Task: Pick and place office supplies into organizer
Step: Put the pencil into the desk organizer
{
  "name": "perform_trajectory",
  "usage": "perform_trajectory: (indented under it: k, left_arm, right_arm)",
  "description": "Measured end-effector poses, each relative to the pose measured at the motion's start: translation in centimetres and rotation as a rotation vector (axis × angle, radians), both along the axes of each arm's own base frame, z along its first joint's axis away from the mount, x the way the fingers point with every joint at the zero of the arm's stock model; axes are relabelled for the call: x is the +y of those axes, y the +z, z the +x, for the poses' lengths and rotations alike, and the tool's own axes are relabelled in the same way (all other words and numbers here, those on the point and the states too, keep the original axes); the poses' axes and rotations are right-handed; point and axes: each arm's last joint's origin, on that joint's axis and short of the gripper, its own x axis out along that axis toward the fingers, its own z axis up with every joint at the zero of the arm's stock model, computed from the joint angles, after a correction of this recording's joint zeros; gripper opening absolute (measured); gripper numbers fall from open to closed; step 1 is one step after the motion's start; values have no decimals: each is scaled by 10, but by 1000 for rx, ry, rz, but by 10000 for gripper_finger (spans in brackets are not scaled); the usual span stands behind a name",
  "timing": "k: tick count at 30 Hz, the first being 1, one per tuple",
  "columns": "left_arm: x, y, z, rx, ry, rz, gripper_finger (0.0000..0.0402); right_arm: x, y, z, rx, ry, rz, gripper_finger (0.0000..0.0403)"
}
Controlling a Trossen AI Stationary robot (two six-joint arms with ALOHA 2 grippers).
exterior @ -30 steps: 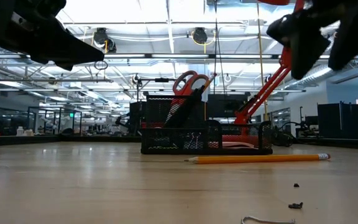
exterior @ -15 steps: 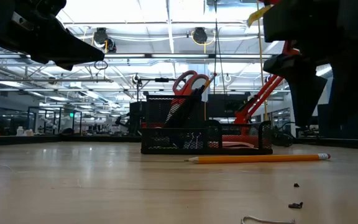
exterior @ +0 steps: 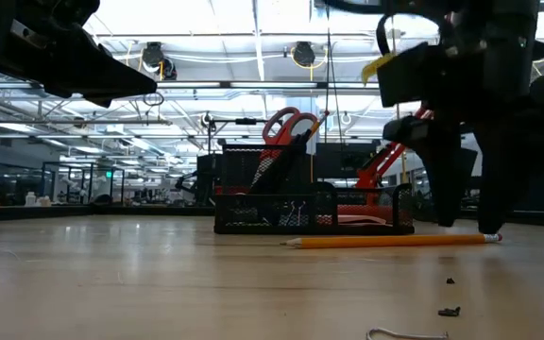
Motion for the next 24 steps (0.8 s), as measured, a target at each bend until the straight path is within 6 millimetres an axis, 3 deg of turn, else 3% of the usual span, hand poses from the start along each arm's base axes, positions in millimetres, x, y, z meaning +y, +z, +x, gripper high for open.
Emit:
perform_trajectory:
  k: [20,24]
  left_arm:
    - [0,0,0,-1,-7,-2,47]
    - [0,0,0,-1,-7,-2,47]
  right_arm:
    - [-16,-25,-11,61,-69,15,165]
    - [-17,-25,-10,65,-67,32,147]
